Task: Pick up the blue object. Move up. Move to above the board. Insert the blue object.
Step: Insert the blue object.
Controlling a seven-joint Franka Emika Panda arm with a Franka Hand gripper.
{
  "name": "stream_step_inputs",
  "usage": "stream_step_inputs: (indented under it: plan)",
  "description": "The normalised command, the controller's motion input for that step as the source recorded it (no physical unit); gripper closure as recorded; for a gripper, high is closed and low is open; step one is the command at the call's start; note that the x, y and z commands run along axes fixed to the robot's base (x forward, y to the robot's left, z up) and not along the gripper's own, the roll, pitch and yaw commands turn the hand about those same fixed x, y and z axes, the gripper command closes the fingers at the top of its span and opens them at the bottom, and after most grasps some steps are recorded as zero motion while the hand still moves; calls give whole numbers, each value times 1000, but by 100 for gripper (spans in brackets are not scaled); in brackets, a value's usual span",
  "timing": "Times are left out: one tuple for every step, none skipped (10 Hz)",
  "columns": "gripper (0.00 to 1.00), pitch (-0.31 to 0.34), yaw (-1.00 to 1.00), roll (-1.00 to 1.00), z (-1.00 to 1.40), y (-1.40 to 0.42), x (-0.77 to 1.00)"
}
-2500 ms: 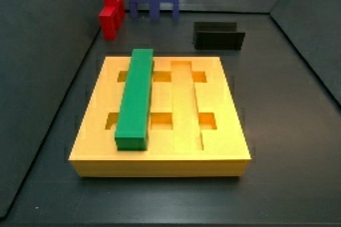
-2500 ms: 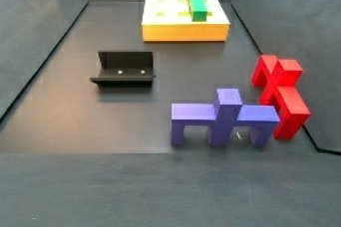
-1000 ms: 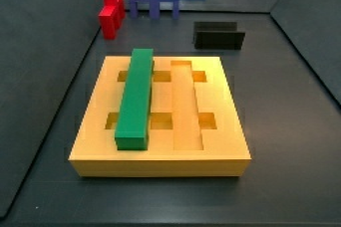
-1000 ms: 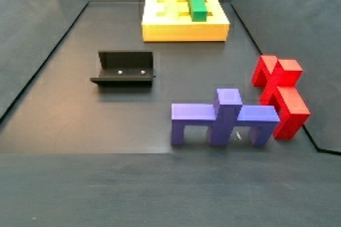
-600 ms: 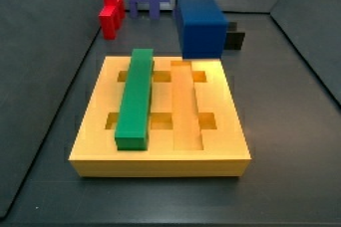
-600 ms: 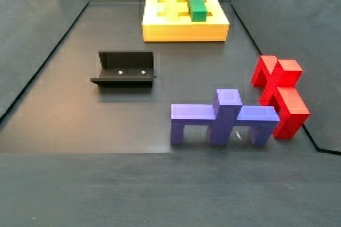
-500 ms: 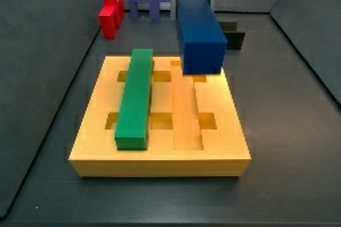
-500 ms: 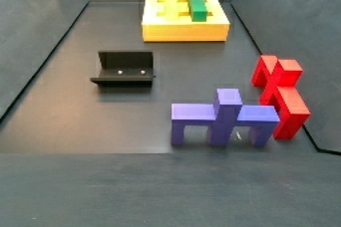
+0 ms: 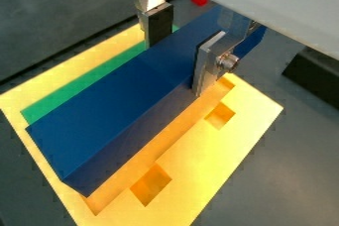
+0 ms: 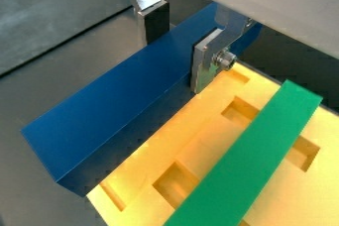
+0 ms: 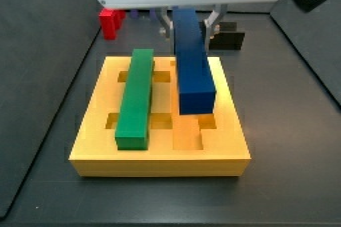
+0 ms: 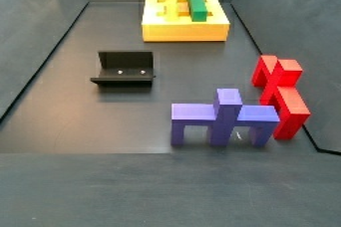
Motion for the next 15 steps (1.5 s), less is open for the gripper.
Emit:
stream_step_inputs:
  plan:
    - [100, -70, 51, -99, -514, 0, 0]
    - [100, -49, 51, 10, -440, -34, 43]
    - [100, -47, 17, 127, -620, -123, 0]
    - [100, -44, 3, 97, -494, -94, 0]
    - [100, -46, 0, 110, -380, -109, 0]
    - [100, -67, 0, 84, -337, -43, -43]
    - [100, -43, 0, 87, -306, -14, 0]
    - [100, -44, 0, 50, -294, -14, 0]
    - [100, 0, 0, 113, -229, -89, 160]
    - [100, 17, 0, 229, -129, -123, 234]
    - [100, 19, 9, 240, -137, -149, 166]
    - [100, 27, 0, 243, -143, -129, 234]
    - [100, 0, 0, 193, -200, 0, 9]
    - [100, 9, 0, 174, -126, 120, 0]
    - [100, 46, 0, 186, -51, 171, 40]
